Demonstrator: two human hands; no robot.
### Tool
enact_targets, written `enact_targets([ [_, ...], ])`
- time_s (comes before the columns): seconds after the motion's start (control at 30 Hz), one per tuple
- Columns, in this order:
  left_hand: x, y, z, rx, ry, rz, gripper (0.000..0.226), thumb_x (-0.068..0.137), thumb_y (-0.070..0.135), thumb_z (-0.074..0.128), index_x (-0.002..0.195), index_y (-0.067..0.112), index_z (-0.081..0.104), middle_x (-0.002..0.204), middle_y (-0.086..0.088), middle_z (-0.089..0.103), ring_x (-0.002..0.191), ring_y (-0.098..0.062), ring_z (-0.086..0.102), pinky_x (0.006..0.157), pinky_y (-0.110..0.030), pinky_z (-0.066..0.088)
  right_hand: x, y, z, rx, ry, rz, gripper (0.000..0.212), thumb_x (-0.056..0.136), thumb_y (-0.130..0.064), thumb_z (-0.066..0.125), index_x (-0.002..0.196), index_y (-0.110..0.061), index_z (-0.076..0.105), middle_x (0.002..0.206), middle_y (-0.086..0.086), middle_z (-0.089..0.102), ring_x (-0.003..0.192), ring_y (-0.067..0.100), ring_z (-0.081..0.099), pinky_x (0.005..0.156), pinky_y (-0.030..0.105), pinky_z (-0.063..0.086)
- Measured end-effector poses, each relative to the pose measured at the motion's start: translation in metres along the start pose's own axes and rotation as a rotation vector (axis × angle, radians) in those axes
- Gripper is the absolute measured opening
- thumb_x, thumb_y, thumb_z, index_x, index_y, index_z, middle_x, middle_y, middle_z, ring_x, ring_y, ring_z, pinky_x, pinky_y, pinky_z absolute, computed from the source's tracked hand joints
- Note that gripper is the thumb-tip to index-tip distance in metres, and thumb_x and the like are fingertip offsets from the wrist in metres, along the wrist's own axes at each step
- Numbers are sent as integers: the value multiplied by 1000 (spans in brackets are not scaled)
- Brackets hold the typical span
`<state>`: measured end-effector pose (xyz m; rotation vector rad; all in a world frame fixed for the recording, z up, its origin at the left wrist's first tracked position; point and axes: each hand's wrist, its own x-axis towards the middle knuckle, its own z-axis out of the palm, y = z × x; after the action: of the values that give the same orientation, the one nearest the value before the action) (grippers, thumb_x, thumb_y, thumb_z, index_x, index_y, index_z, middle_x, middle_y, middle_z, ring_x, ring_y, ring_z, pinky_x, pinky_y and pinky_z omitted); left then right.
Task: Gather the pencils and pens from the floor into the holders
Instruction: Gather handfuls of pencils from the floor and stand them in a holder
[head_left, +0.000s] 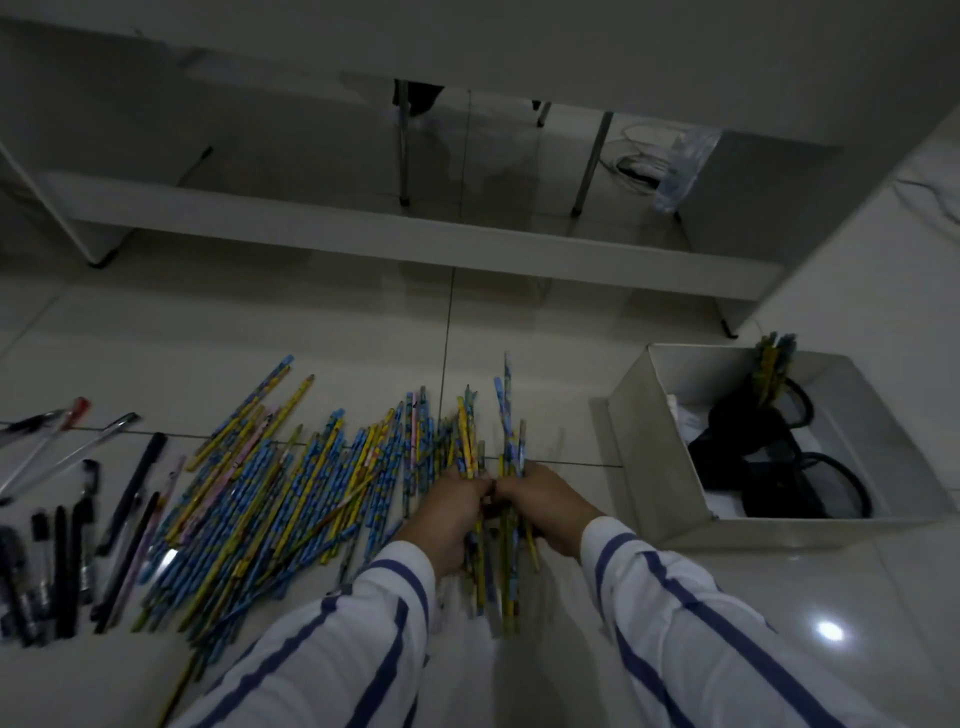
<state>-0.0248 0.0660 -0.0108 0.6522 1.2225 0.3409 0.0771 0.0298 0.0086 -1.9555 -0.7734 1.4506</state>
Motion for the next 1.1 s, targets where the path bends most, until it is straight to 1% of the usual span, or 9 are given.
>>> enact_targets([
  [0.07,-5,5,9,-66,-16,4,35,98,15,45,133,10,44,112,-18,63,95,-33,64,77,-45,56,-3,-4,1,-24,-42,-45,26,72,-21,55,94,-17,68,100,15,71,94,31,68,89,45,55],
  [0.13,-9,9,13,-140,-50,-21,36,99,16,44,135,13,42,113,-18,63,94,-32,64,72,-43,56,-7,-7,0,-34,-79,-70,42,68,-22,50,107,-16,65,106,13,70,98,30,66,92,47,53],
  [0.33,-27,23,15,-227,-137,-42,39,99,24,44,138,16,46,122,-17,63,104,-34,63,74,-42,54,-17,-8,-4,29,-98,-133,35,93,-18,50,127,-13,52,118,6,64,108,23,62,99,42,49],
  [0.5,-46,41,29,-278,-230,13,31,100,24,42,118,6,61,105,-17,66,95,-31,64,82,-44,52,-34,-26,-19,210,-120,-192,25,98,-15,44,122,-20,52,111,5,64,103,21,61,93,34,50],
  [0.7,-75,73,81,-219,-281,192,21,101,26,38,111,18,55,90,-10,62,79,-27,60,65,-40,49,-69,-58,-78,179,-252,-320,25,99,-6,41,106,-25,55,101,-3,63,93,10,61,81,21,53],
  [0.83,-89,85,135,-198,-334,276,24,100,28,40,113,16,56,90,-12,62,78,-28,60,64,-37,51,-95,-74,-133,32,-205,-425,28,97,-2,45,120,-17,50,111,7,61,105,17,59,94,29,49],
  [0.97,-99,86,195,-159,-423,265,30,93,30,36,93,14,62,84,-11,59,75,-25,58,69,-34,45,-116,-74,-191,-73,-71,-481,37,92,-3,54,126,-16,45,111,7,62,110,20,58,99,36,47],
  [1.03,-102,86,225,-128,-422,295,32,94,26,33,96,13,63,89,-11,61,80,-26,58,72,-36,45,-121,-70,-221,-146,-12,-497,40,90,-5,57,128,-11,45,114,12,62,108,23,60,98,40,49],
  [1.1,-100,88,253,-40,-380,379,31,95,22,34,96,15,64,92,-9,64,83,-23,57,76,-35,44,-123,-65,-251,-186,27,-520,33,89,-3,57,120,-9,49,102,9,63,94,20,61,88,35,52],
])
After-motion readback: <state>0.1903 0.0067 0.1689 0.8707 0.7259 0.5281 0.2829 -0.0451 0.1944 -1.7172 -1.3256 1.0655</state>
